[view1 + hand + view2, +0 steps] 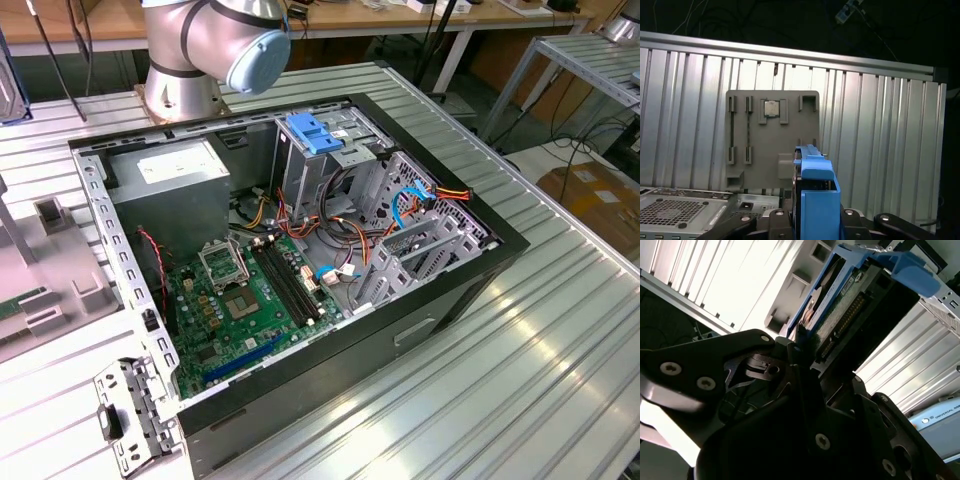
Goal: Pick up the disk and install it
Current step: 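Pick up the disk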
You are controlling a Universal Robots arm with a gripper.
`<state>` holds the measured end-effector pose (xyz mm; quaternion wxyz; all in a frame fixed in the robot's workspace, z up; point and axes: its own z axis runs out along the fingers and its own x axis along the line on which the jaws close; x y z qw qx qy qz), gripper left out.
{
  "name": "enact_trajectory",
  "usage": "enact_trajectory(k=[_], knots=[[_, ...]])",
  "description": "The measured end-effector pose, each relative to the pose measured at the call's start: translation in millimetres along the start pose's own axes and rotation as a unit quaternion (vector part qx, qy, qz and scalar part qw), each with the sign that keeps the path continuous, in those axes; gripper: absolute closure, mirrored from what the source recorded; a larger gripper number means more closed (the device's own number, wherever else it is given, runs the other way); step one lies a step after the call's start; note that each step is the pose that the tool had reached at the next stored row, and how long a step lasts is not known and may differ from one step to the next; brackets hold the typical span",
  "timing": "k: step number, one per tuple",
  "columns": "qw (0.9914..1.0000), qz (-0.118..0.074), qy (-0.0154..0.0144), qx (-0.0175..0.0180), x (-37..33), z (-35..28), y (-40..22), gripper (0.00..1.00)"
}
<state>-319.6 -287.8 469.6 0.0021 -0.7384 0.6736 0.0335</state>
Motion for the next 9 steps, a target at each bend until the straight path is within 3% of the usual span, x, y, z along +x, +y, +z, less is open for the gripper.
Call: enact_trajectory(k=[5, 9], knots=[[1.0, 0.0, 0.0001, 0.0, 1.2, -0.3, -11.2, 0.64], [1.0, 0.0, 0.0001, 0.0, 3.0, -0.8, -26.9, 0.64]])
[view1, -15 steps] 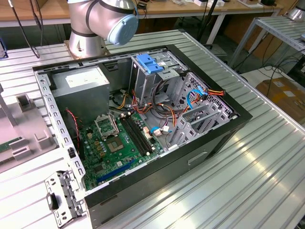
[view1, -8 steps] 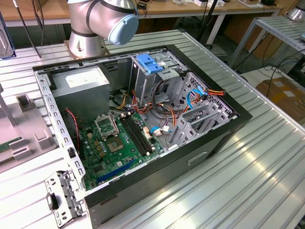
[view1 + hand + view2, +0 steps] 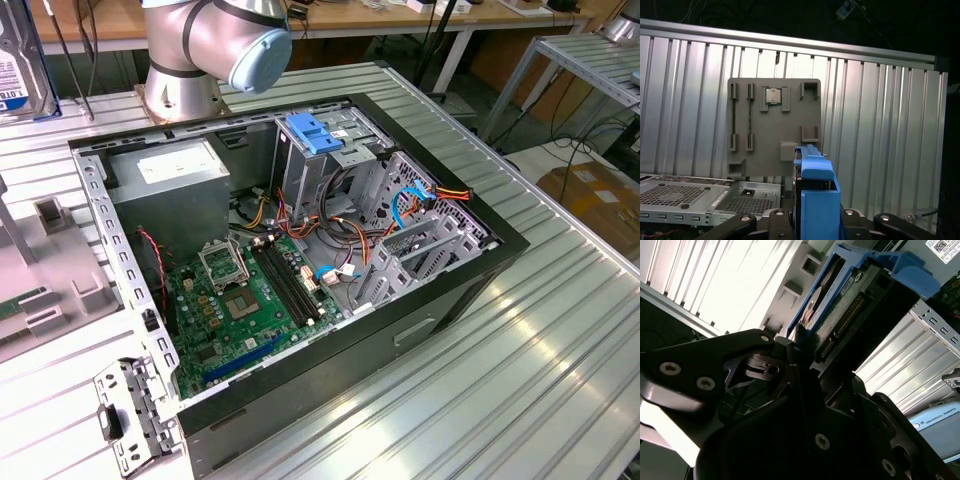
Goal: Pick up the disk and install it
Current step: 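Pick up the disk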
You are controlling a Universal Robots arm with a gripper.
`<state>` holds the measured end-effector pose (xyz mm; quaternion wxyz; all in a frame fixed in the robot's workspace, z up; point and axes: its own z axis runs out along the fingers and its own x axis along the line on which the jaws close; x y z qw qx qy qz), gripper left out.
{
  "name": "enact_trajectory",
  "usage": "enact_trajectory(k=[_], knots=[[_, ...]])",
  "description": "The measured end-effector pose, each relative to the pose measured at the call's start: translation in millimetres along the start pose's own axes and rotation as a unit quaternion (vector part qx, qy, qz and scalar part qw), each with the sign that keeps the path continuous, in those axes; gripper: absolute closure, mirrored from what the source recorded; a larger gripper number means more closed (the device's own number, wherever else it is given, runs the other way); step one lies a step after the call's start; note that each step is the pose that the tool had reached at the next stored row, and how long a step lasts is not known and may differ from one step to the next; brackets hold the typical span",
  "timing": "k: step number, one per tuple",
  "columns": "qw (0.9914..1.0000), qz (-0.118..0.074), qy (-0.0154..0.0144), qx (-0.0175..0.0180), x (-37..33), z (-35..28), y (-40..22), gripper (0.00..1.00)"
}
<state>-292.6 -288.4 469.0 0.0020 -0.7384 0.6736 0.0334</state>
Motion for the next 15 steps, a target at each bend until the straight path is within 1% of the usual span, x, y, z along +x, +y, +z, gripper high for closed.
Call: enact_trajectory(k=[1, 3, 9, 11, 15], knots=[[1.0, 0.0, 0.0, 0.0, 0.4, -0.1, -3.2, 0.64], [1.0, 0.0, 0.0, 0.0, 1.4, -0.3, -11.9, 0.64], [1.0, 0.0, 0.0001, 0.0, 2.8, -0.7, -24.5, 0.64], [1.0, 0.0, 0.0, -0.0001, 3.7, -0.9, -30.8, 0.64], [1.0, 0.0, 0.0, -0.0001, 4.7, -1.1, -38.9, 0.64]])
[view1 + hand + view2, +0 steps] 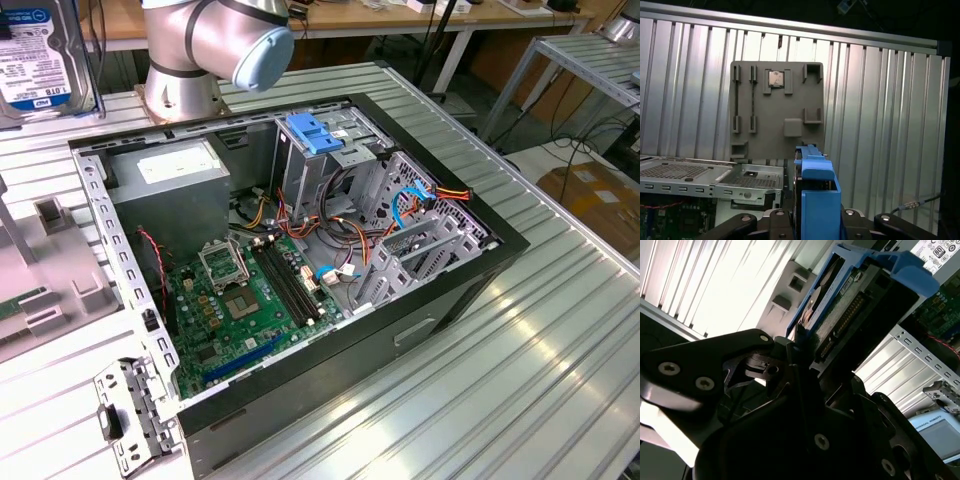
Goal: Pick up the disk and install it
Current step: 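Pick up the disk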
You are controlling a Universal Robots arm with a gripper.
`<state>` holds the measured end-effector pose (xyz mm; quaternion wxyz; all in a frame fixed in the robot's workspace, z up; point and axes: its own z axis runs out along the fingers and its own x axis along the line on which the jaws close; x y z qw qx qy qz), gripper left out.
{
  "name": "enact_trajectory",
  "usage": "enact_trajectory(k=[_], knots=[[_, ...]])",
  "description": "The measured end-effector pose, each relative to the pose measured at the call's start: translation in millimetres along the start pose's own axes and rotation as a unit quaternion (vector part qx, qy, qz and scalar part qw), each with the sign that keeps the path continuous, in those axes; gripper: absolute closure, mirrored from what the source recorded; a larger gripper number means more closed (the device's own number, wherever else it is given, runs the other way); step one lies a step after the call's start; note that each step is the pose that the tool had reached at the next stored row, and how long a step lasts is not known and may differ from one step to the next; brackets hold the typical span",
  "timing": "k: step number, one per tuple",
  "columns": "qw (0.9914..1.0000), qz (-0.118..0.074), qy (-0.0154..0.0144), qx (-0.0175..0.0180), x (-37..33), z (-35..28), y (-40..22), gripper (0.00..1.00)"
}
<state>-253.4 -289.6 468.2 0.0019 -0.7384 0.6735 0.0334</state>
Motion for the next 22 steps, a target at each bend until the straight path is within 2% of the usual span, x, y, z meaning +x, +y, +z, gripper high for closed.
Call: enact_trajectory(k=[5, 22], knots=[[1.0, 0.0, 0.0, -0.0001, 1.8, -0.3, -13.6, 0.64], [1.0, 0.0, 0.0, -0.0002, 5.9, -1.2, -49.2, 0.64]])
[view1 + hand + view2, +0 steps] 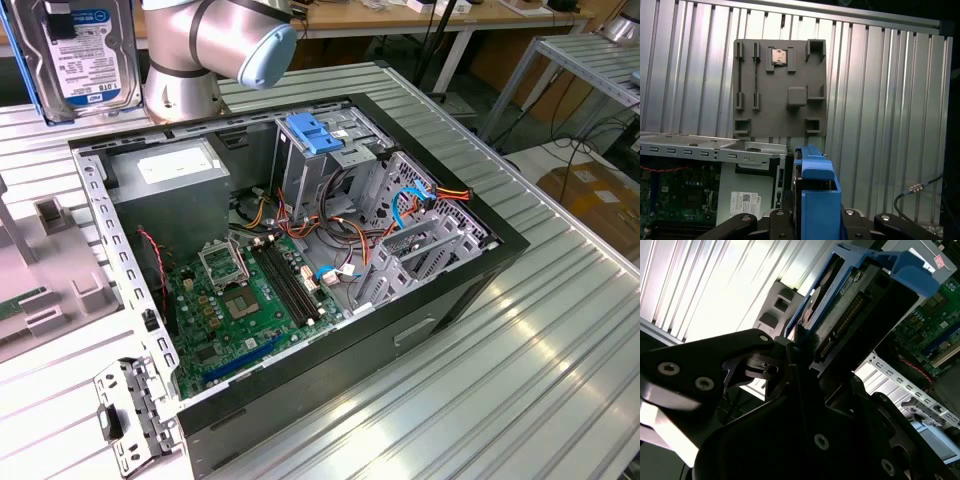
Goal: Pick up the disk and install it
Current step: 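Pick up the disk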
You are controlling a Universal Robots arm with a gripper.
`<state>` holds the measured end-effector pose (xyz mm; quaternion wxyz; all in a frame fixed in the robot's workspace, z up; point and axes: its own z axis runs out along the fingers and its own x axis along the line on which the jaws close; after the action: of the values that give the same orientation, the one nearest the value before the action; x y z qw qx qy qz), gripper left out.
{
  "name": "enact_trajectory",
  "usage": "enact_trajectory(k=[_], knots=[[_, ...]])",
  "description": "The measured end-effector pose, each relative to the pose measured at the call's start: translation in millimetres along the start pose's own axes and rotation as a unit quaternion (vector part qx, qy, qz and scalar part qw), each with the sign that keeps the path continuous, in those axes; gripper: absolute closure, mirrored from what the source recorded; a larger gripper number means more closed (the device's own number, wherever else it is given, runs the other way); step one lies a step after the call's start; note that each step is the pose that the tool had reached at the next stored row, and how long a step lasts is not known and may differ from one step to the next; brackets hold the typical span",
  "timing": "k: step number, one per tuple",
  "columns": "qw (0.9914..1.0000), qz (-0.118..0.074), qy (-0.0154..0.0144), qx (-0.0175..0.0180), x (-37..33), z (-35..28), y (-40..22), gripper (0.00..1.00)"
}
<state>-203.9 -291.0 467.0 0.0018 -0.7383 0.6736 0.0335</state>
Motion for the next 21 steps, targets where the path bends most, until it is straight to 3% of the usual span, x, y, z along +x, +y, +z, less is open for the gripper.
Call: enact_trajectory(k=[13, 16, 21], knots=[[1.0, 0.0, 0.0, -0.0002, 3.7, -0.8, -31.0, 0.64], [1.0, 0.0, 0.0, -0.0003, 5.3, -0.9, -41.0, 0.64], [1.0, 0.0, 0.0, -0.0003, 7.8, -1.1, -51.4, 0.64]])
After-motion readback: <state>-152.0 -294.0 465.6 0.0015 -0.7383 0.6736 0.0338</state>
